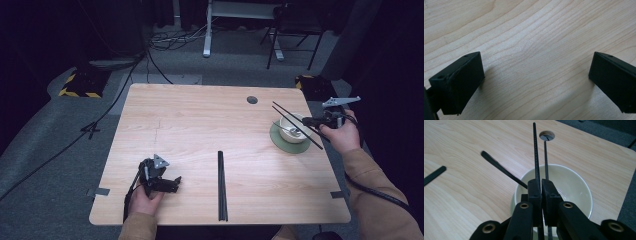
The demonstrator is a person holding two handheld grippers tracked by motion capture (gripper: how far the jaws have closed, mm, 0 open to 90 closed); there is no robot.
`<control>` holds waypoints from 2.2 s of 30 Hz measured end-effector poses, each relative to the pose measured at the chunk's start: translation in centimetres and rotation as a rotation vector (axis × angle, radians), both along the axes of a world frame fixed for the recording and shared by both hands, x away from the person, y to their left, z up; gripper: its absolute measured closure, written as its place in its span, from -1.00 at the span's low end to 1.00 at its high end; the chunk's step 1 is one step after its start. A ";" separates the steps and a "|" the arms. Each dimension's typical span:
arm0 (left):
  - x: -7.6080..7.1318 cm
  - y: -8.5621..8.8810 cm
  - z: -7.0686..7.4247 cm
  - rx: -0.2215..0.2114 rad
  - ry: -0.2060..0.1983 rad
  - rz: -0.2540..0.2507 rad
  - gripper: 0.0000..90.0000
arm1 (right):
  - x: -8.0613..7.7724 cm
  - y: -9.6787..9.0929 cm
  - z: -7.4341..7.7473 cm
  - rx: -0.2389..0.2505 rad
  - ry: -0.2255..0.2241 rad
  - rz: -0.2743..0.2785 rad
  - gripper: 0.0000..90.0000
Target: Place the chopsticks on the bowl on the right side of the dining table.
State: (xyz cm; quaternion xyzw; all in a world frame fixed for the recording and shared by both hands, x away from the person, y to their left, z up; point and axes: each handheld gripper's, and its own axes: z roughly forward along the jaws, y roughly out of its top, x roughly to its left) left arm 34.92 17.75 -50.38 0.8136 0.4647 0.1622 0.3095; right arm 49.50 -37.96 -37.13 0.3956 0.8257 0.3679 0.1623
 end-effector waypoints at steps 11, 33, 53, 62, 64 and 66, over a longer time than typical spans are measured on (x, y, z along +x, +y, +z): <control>0.0 0.0 0.0 0.001 -0.004 0.001 -0.99 | 1.9 -1.8 -2.5 0.012 0.022 -0.041 0.92; 0.0 0.0 0.0 0.000 -0.003 0.002 -0.99 | 3.0 -1.3 -3.9 0.027 0.023 -0.055 0.42; 0.0 0.0 0.0 0.001 -0.001 0.000 -0.99 | 3.3 2.0 -5.3 -0.103 0.024 0.027 0.51; 0.1 0.0 0.0 0.002 0.004 -0.002 -0.99 | 0.8 0.5 -3.9 -0.084 -0.040 -0.042 0.15; 0.1 0.0 0.0 0.004 0.003 -0.001 -0.99 | 0.5 0.4 -3.8 -0.076 -0.044 -0.047 0.13; 0.1 0.0 0.0 0.004 -0.001 -0.004 -0.99 | -0.5 -0.4 -3.7 -0.086 -0.056 -0.061 0.08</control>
